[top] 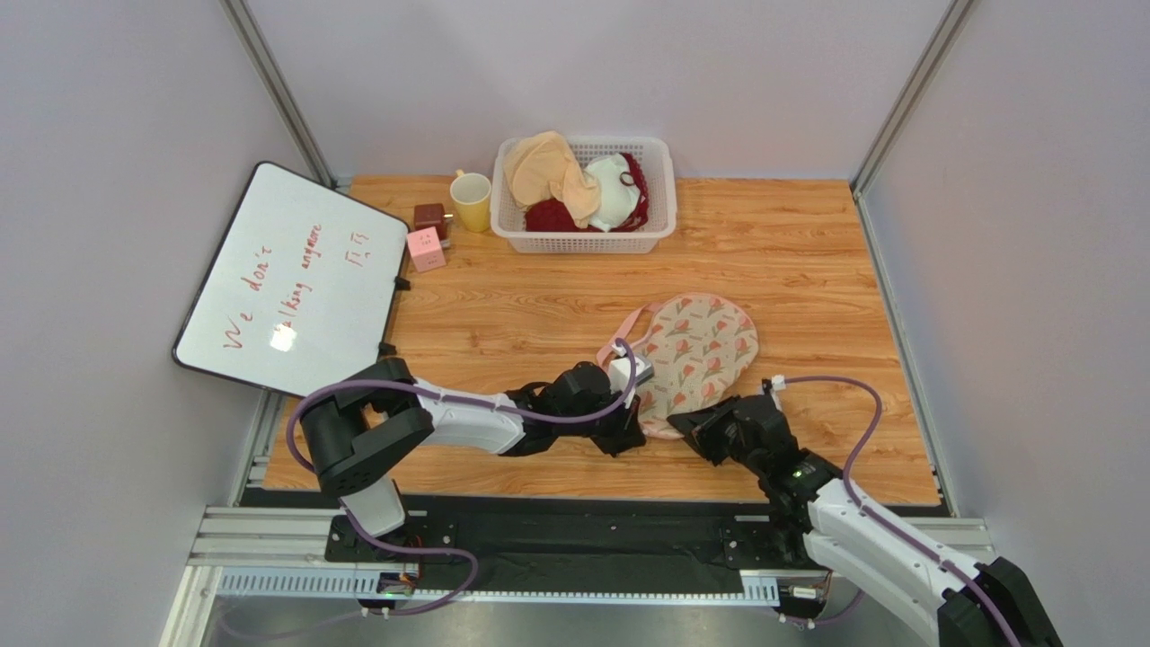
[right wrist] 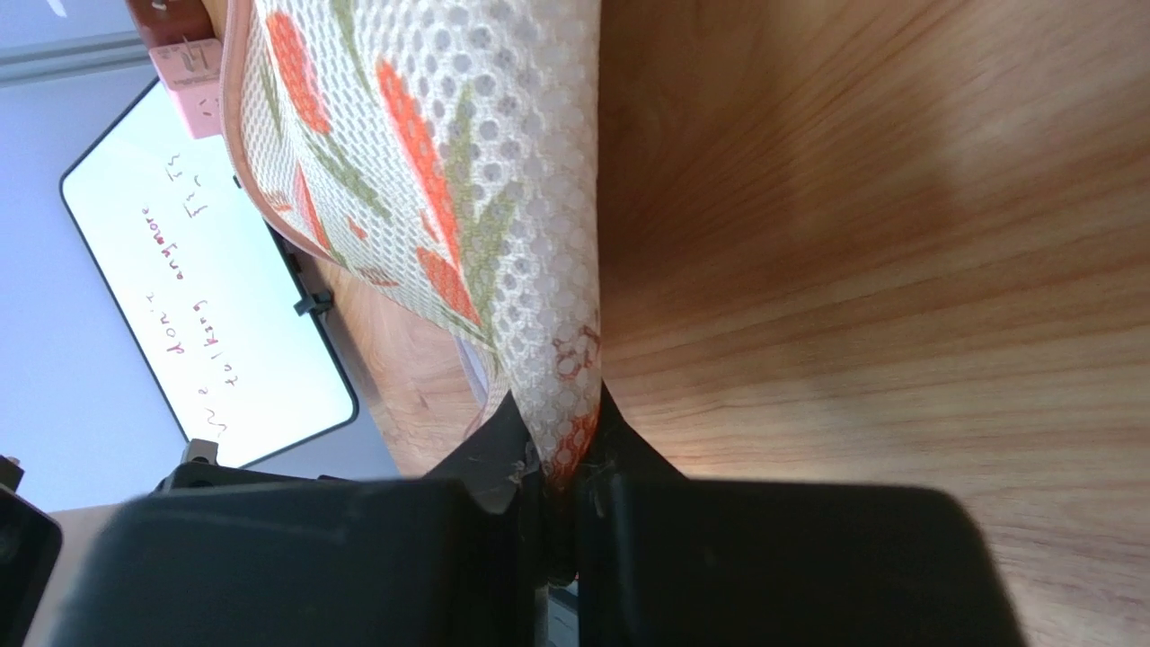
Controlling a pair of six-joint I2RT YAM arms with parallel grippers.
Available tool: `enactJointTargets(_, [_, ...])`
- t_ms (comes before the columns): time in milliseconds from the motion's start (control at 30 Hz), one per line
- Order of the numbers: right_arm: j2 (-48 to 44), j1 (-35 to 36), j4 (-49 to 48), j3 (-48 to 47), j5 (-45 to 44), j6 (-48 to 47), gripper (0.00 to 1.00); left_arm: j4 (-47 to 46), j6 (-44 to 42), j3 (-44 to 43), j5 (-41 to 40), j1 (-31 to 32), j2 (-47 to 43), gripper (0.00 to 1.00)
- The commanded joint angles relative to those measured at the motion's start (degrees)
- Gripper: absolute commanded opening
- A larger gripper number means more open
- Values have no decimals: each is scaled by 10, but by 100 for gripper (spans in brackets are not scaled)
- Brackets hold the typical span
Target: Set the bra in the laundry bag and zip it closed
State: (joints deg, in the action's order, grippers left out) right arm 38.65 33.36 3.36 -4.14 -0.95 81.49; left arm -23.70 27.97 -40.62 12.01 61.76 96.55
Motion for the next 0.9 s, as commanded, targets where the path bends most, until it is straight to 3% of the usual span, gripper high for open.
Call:
enactJointTargets(0, [-14, -50, 14, -16, 22, -69, 0, 95, -23, -29, -75, -6, 1, 0])
enactJointTargets(167, [11, -133, -10, -25, 154, -173, 0, 140, -19, -14, -67, -55, -7, 0])
enactJointTargets(300, [96, -187, -28, -66, 257, -269, 0, 138, -20, 22, -49, -65, -40, 0])
enactJointTargets(600, [305, -189, -66, -181, 379, -432, 0, 135, 16, 64, -32, -30, -116, 0])
enactJointTargets(700, [363, -174, -14, -249, 391, -483, 2, 127, 35, 63, -36, -17, -129, 0])
enactJointTargets(767, [381, -161, 11, -283, 378, -489, 9, 112, 46, 64, -34, -13, -124, 0])
enactJointTargets(800, [399, -158, 16, -291, 368, -486, 26, 105, 52, 65, -32, -13, -117, 0])
enactJointTargets(867, [413, -155, 45, -309, 353, -475, 44, 77, 69, 70, -29, -13, -109, 0])
